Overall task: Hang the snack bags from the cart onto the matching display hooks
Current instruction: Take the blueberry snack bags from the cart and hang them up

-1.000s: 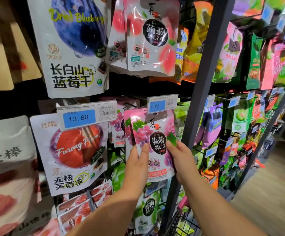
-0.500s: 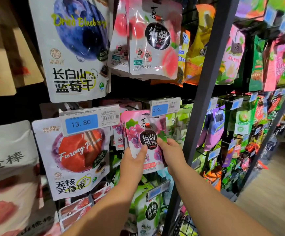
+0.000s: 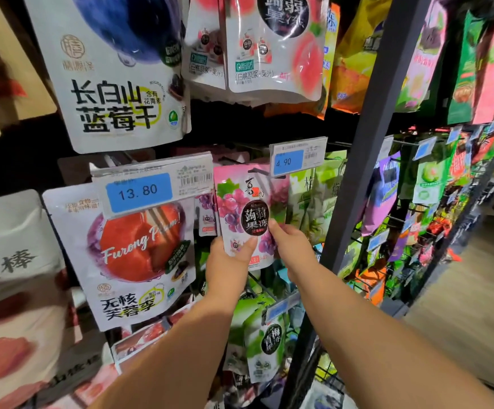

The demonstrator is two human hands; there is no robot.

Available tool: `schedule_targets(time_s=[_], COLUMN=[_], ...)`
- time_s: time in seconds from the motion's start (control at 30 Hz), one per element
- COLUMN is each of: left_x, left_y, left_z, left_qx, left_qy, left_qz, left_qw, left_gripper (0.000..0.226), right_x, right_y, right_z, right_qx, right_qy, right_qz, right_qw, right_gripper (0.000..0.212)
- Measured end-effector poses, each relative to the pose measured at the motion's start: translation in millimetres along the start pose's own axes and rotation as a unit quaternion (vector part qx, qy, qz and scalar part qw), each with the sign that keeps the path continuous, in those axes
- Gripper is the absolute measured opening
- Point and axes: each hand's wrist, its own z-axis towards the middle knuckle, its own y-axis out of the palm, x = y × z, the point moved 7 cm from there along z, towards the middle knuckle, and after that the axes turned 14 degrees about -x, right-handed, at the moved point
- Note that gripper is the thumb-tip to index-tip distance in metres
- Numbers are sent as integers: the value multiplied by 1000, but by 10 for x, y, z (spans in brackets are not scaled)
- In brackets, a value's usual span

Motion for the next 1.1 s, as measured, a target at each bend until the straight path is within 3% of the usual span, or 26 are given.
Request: schedule_targets(time_s=[0.1,0.17,0.27,0.37,0.47,0.57,0.73,0.87,0.93,1.0,1.1], left_x=[-108,-173,-304,-496,-688,-767,-810,-868,-1011,-1279,-1772], left_y=[24,45,98,225,448,676,917,1233,1499,1885,2437], left_z=[-36,-67,-115,-191,-317,-488,-831,-1267,-1466,-1669,-2072], left_qx=[-11,-16,-8,-3,-17,-22,66,59,8,-112,-305], left_qy=[-5,-8,-20,-63,-102,-96,-56,-74,-72,-97,-196], left_qz=[-9,-12,-26,-53,-59,-13,56,111,132,116,117], left_qw=[1000,1000,999,997,993,995,995,989,989,982,925], left_gripper=[45,27,30,26,45,37,77,74,56,43,43], right_x=[112,181,308,445,633,861,1235,1627,1838,2021,2339], right_y=[-30,-31,-59,-144,-260,-481,-997,-1501,-1725,-1930,-2239], right_z=[-66,-140,-267,-486,-682,-939,-1541,-2006,-2241,-2494,-2898], right_qx=[-1,-7,-17,-8,-17,-15,9,36,47,46,52], right_qy=[6,18,26,51,52,55,91,142,173,196,233], right_qz=[-32,-60,-88,-106,-102,-93,-75,-81,-79,-98,-139], right_qw=[999,998,996,993,993,994,993,986,981,975,961], right_gripper=[38,53,74,62,38,14,19,21,24,29,31])
